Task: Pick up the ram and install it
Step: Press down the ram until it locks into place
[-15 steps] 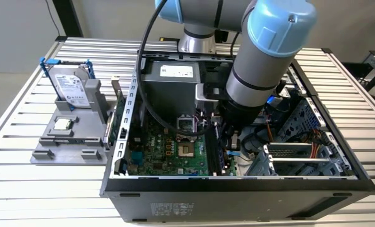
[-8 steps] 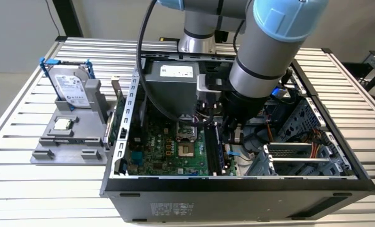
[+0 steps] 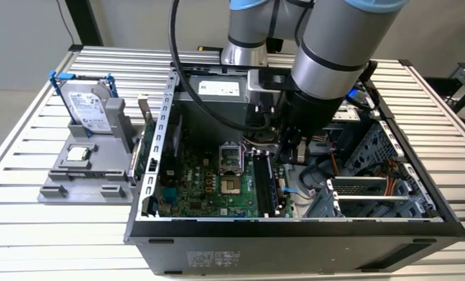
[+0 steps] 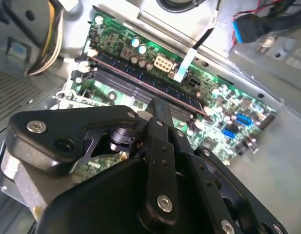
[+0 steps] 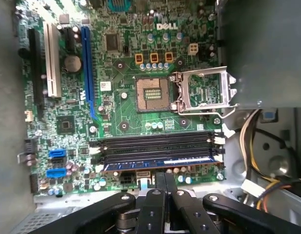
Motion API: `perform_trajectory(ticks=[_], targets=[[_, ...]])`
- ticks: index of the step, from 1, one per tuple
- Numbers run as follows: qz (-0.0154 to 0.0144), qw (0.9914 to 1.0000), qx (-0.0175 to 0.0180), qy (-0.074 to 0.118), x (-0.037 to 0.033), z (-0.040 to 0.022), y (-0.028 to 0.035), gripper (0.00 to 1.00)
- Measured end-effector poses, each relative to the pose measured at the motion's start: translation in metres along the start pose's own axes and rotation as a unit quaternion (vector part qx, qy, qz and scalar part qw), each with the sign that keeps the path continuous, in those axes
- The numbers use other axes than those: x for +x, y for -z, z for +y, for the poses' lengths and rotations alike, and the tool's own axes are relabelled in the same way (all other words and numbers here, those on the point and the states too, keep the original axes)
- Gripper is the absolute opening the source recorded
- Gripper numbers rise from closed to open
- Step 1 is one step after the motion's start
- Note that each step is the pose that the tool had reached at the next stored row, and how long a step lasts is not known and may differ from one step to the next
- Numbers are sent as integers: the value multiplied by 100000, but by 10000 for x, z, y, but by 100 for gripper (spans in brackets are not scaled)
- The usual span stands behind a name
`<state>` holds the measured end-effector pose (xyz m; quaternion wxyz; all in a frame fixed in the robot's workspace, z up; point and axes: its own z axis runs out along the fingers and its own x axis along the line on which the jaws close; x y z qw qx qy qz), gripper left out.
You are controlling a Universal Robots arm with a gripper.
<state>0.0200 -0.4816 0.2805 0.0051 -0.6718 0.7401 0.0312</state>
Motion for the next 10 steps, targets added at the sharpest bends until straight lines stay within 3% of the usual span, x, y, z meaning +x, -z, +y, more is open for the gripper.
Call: perform_trajectory(ticks=[2, 10], targets=[[2, 100000, 0, -1, -4, 3, 82, 0], [0, 100000, -3, -2, -5, 4, 94, 0]])
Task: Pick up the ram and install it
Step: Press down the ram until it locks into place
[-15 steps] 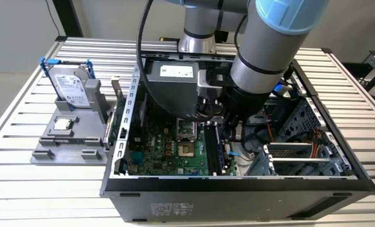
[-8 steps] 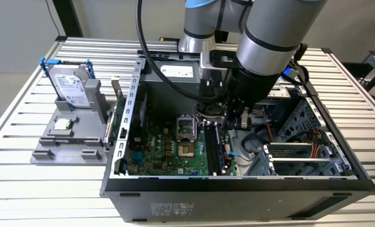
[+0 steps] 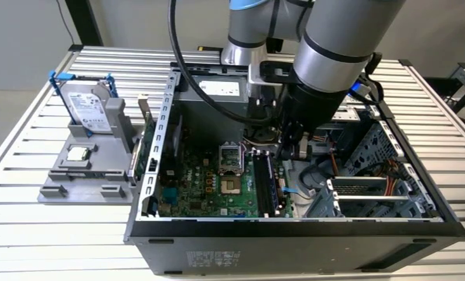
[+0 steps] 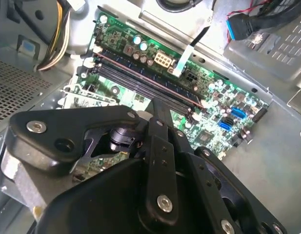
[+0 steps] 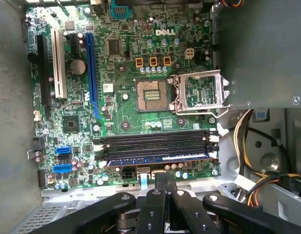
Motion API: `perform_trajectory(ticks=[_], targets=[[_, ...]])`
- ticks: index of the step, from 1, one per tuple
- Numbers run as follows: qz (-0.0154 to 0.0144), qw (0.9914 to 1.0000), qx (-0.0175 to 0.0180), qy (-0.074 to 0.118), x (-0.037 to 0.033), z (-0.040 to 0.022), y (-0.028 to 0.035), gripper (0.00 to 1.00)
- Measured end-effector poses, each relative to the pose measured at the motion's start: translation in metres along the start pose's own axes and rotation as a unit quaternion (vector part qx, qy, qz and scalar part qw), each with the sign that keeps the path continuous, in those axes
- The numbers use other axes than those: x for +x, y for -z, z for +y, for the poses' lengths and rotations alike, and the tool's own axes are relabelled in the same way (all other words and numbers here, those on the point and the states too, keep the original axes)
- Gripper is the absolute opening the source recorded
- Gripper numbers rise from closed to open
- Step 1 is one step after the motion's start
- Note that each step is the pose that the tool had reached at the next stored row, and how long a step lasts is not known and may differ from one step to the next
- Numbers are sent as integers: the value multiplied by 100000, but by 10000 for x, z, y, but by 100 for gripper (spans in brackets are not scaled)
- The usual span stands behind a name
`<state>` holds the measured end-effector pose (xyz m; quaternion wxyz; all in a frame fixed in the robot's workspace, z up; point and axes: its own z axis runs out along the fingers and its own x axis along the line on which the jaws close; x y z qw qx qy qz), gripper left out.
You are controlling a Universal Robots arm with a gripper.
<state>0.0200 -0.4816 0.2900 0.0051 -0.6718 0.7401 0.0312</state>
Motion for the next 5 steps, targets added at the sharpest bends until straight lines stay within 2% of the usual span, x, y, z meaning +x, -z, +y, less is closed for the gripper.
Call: perform_trajectory(ticks=[5], targets=[[6, 100000, -1, -1, 0, 0, 5, 0]])
